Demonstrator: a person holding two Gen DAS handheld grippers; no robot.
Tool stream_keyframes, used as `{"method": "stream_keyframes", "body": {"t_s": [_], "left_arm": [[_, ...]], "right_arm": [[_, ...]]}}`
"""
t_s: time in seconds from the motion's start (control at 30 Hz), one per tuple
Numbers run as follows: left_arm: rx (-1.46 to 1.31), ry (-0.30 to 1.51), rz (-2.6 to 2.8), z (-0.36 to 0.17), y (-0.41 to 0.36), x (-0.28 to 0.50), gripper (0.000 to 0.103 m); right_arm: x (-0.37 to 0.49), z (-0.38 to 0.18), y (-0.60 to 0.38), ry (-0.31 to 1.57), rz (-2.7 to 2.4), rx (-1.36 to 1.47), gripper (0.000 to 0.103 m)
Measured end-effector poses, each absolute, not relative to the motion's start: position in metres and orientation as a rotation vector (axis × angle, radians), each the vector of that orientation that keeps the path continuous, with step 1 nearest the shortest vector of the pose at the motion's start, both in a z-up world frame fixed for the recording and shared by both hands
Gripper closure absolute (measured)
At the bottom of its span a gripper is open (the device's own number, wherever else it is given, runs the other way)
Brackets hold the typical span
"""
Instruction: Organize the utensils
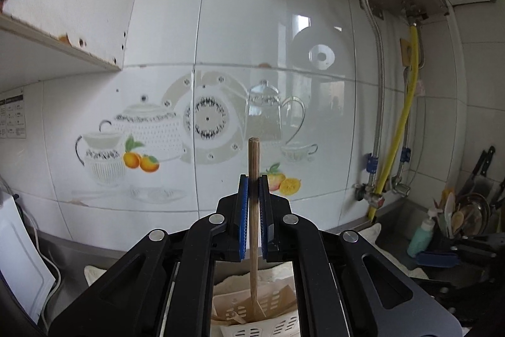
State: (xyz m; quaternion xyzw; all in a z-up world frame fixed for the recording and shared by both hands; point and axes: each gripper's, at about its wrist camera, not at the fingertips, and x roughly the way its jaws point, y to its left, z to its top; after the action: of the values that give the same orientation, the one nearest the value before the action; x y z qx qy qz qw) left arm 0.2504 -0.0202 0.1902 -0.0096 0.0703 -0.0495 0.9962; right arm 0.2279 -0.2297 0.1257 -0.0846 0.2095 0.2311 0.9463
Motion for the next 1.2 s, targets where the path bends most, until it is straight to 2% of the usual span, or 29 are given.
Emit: {"method": "stream_keyframes", "body": {"t_s": [0.3, 0.53, 0.6, 0.67, 0.8, 0.93, 1.07, 1.13, 1.2], "left_arm": [[-0.015, 0.250, -0.100, 0.153, -0.018, 0.275, 0.097], [0.002, 0.265, -0.114, 0.149, -0.020, 0.270, 0.094], [-0.003, 0.264, -0.116, 0.151, -0.019, 0.266, 0.086], [-0.007, 0.249, -0.115, 0.153, -0.018, 0.256, 0.069], [-0.012, 0.232, -0.128, 0.157, -0.015, 0.232, 0.063], [-0.020, 0.217, -0.128, 0.158, -0.011, 0.203, 0.045], [-0.023, 0.203, -0.115, 0.151, -0.006, 0.170, 0.026], [-0.032, 0.200, -0.103, 0.146, -0.002, 0.154, 0.022], [-0.045, 0.201, -0.089, 0.137, 0.005, 0.138, 0.015]], "right_arm": [[0.214, 0.107, -0.232, 0.452, 0.515, -0.147, 0.065], [0.203, 0.094, -0.230, 0.469, 0.517, -0.123, 0.061], [0.199, 0.091, -0.230, 0.475, 0.522, -0.109, 0.060], [0.194, 0.087, -0.230, 0.477, 0.515, -0.100, 0.059], [0.182, 0.081, -0.232, 0.484, 0.506, -0.075, 0.056], [0.166, 0.075, -0.232, 0.476, 0.477, -0.080, 0.048], [0.150, 0.068, -0.229, 0.480, 0.464, -0.083, 0.045], [0.143, 0.064, -0.227, 0.487, 0.459, -0.082, 0.040], [0.136, 0.060, -0.224, 0.493, 0.460, -0.082, 0.039]]}}
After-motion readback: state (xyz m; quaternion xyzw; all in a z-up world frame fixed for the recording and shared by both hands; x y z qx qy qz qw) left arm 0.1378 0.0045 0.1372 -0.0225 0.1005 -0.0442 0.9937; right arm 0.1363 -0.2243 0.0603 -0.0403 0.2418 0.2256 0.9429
